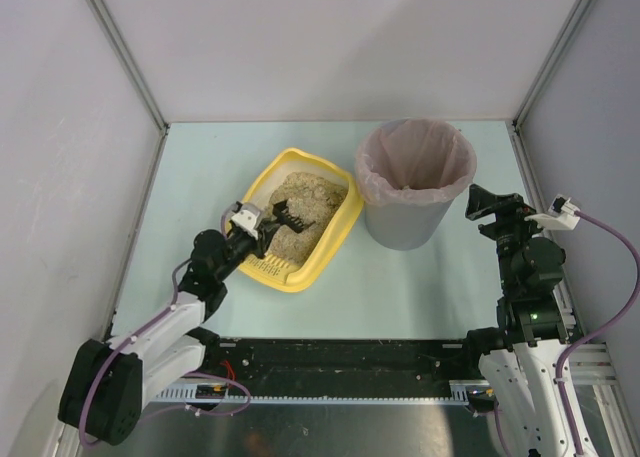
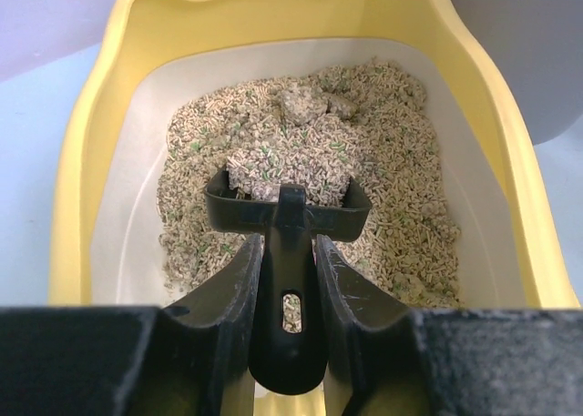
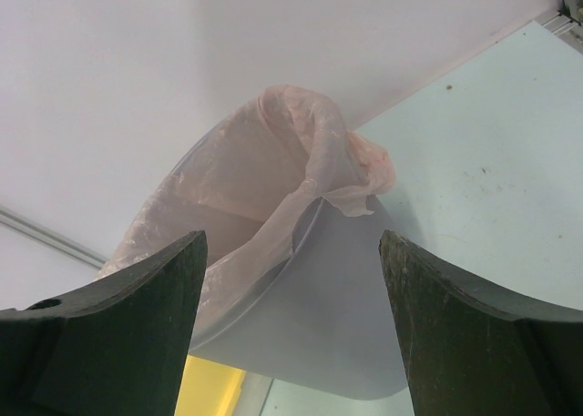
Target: Clean the litter box
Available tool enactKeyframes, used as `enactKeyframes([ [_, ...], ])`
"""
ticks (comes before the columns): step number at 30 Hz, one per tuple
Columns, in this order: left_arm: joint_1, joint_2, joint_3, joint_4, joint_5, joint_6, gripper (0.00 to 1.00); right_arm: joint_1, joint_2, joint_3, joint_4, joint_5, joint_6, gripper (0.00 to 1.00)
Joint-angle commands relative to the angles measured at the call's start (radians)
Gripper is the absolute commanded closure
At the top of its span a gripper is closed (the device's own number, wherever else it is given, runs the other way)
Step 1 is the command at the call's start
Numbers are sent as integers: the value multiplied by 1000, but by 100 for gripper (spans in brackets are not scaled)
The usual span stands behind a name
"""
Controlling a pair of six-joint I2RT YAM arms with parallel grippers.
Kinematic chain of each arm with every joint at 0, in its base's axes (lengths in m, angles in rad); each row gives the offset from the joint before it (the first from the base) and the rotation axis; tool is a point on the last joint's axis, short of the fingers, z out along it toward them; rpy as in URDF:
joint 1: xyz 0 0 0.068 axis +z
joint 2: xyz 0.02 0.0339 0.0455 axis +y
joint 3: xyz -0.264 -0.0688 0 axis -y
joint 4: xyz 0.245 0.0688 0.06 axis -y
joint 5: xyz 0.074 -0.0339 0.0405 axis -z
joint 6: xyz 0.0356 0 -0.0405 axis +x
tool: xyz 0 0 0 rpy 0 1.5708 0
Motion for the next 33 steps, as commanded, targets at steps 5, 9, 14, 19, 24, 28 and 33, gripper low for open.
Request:
enactKeyframes([
  [5, 29, -107, -69, 197, 16, -104, 100, 3, -6, 3, 38, 20, -3, 19],
  [9, 35, -205, -98, 205, -1, -124, 100, 5, -6, 3, 38, 21, -3, 19],
  [14, 121, -285, -144, 214, 63, -169, 100, 5, 3, 3, 43, 17, 3, 19],
  [19, 144, -369, -204, 246, 35, -222, 100, 5, 14, 3, 49, 6, 8, 19],
  [24, 162, -414, -219, 268, 86, -249, 100, 5, 12, 3, 49, 3, 13, 19],
  [28, 182, -483, -249, 299, 108, -267, 100, 6, 9, 3, 52, 0, 11, 19],
  [33, 185, -534, -296, 308, 46, -287, 100, 6, 19, 3, 52, 0, 17, 19],
])
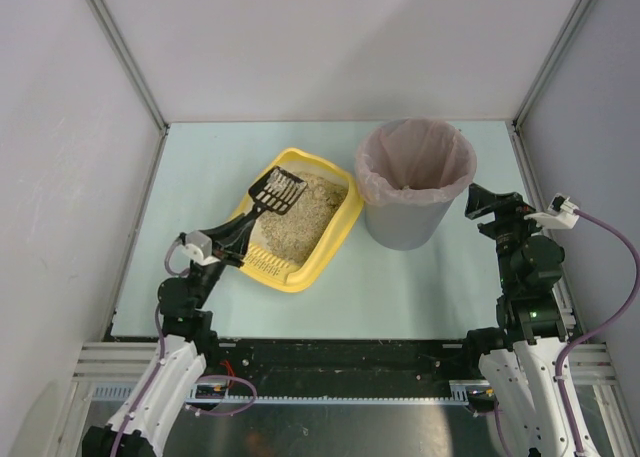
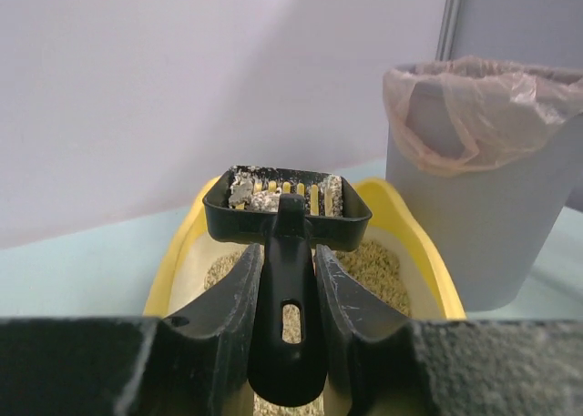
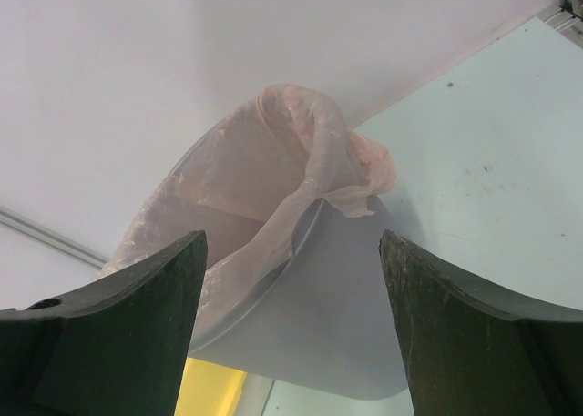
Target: Clean the litter box
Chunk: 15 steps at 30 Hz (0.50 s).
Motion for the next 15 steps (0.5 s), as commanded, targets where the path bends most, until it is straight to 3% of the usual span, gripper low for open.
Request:
enactKeyframes([
  [1, 12, -55, -79, 67, 4, -35, 100, 6, 11, 3, 46, -8, 10, 19],
  [8, 10, -99, -90, 75, 15, -49, 100, 9, 18, 3, 54, -17, 19, 20],
  [11, 13, -110, -110, 78, -68, -72, 100, 9, 18, 3, 52, -11, 22, 19],
  [15, 7, -55, -71, 84, 44, -93, 100, 11, 17, 3, 55, -14, 23, 19],
])
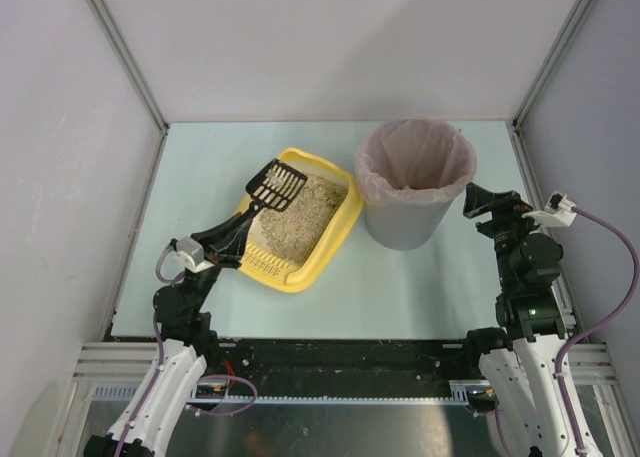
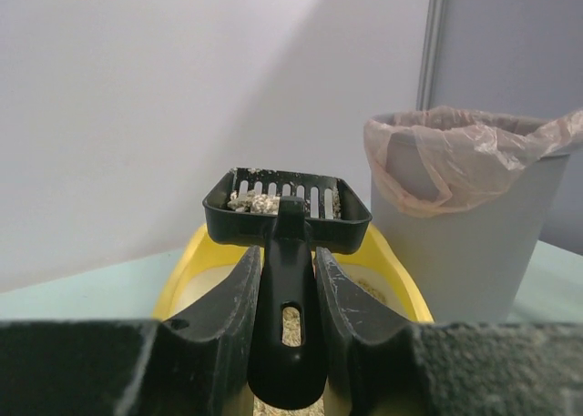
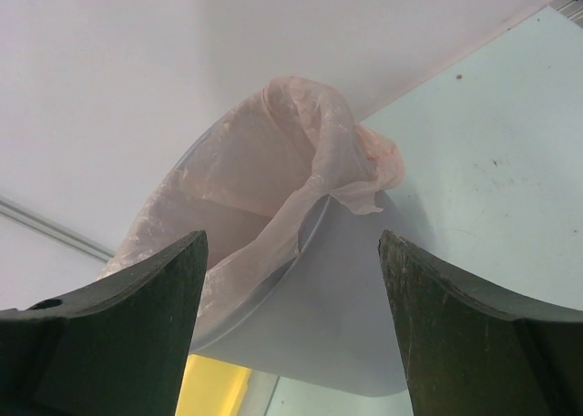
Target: Clean the litter box
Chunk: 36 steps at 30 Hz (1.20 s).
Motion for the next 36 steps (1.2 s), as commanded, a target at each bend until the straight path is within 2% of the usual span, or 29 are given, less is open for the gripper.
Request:
enactKeyframes([
  [1, 5, 42, -80, 50, 26, -48, 100, 7, 1, 3, 46, 1, 15, 20],
  [3, 11, 19, -111, 77, -57, -71, 100, 8, 0, 3, 46, -5, 13, 19],
  [6, 8, 39, -83, 71, 36, -71, 100, 8, -15, 3, 46, 7, 9, 19],
  [9, 25, 27, -100, 67, -46, -110, 100, 8, -18, 3, 37, 11, 7, 19],
  [12, 23, 71, -66, 67, 61, -121, 100, 8, -22, 3, 40, 14, 6, 19],
  [15, 54, 51, -89, 70, -31, -166, 100, 8, -23, 3, 34, 15, 7, 19],
  [16, 54, 50, -86, 70, -22, -170, 100, 8, -23, 3, 37, 11, 6, 19],
  [17, 48, 60, -71, 70, 71, -167, 100, 8, -26, 3, 38, 11, 3, 20],
  [18, 48, 88, -59, 70, 104, -156, 100, 10, -28, 3, 38, 21, 1, 19],
  [19, 48, 93, -59, 68, 100, -153, 100, 8, -28, 3, 34, 24, 3, 19],
  [21, 83, 50, -91, 64, -6, -197, 100, 8, -23, 1, 30, 19, 4, 20],
  [22, 89, 39, -108, 67, -2, -212, 100, 8, -23, 3, 34, 15, 3, 19],
  [24, 68, 50, -82, 67, 95, -194, 100, 10, -29, 3, 37, 19, 1, 19],
  [27, 92, 21, -117, 56, 13, -217, 100, 10, -28, 3, 30, 24, 6, 20],
  [30, 77, 7, -93, 59, 116, -210, 100, 10, -29, 1, 34, 14, 3, 19],
  [34, 109, 19, -105, 50, 60, -234, 100, 10, -26, 3, 32, 15, 12, 19],
  [36, 93, 42, -73, 57, 134, -237, 100, 10, -31, 3, 38, 8, 9, 19],
])
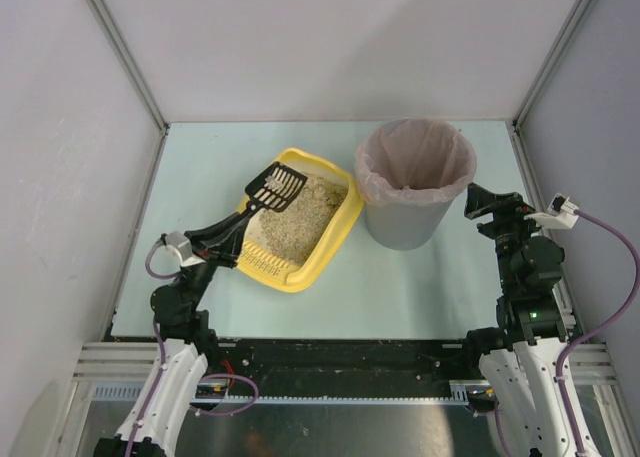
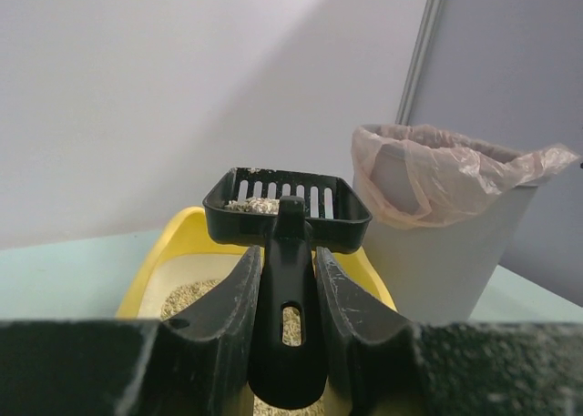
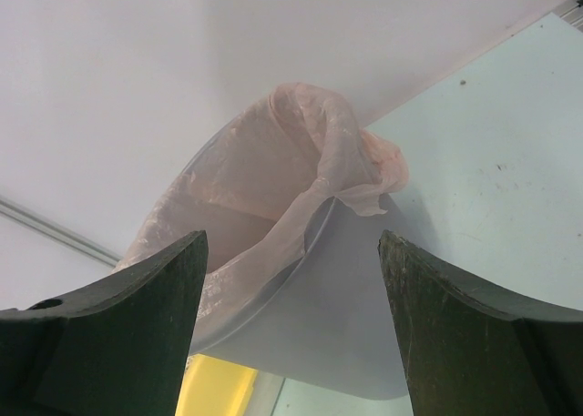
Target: Clean the litter box
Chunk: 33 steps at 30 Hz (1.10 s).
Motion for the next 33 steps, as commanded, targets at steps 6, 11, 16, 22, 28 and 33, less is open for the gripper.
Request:
enactKeyframes([
  [6, -5, 7, -52, 18, 23, -47, 100, 6, 10, 3, 46, -15, 0, 19],
  [11, -4, 57, 3, -71, -31, -233, 100, 8, -1, 3, 42, 0, -6, 19],
  [16, -5, 82, 59, -112, 29, -245, 100, 9, -13, 3, 36, 14, -9, 19],
  [22, -5, 27, 221, -411, 63, -92, 100, 11, -14, -14, 54, 12, -13, 19],
  [28, -5, 51, 362, -583, 83, -34, 100, 11, -24, -16, 40, 47, -29, 19],
  [33, -24, 149, 523, -697, 109, 2, 100, 12, -33, -19, 42, 47, -27, 19],
])
